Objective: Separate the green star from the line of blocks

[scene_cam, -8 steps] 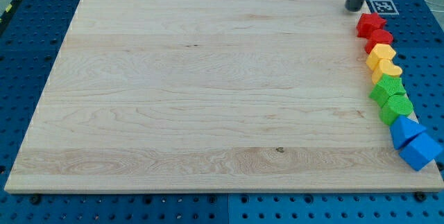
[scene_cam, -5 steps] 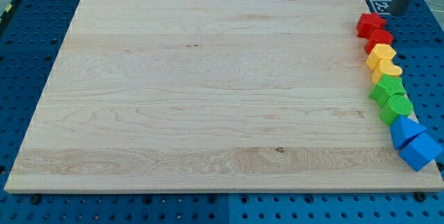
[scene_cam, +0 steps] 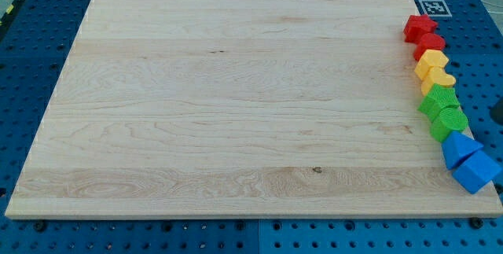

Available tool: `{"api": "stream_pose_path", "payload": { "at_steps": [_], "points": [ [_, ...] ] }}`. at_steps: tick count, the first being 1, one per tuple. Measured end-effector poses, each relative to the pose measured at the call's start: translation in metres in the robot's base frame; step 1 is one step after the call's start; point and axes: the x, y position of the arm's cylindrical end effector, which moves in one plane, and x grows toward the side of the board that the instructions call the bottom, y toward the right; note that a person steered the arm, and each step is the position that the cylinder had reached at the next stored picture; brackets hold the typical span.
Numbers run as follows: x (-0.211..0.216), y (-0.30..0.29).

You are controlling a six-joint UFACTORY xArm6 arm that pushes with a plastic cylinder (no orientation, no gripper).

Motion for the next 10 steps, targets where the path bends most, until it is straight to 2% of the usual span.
{"api": "stream_pose_path", "payload": {
  "at_steps": [3,7,8,9,10],
  "points": [
    [-0.005,-0.029],
    [-0.009,-0.138],
    [-0.006,-0.112],
    [-0.009,-0.109],
    [-0.044,-0.140]
  ]
}}
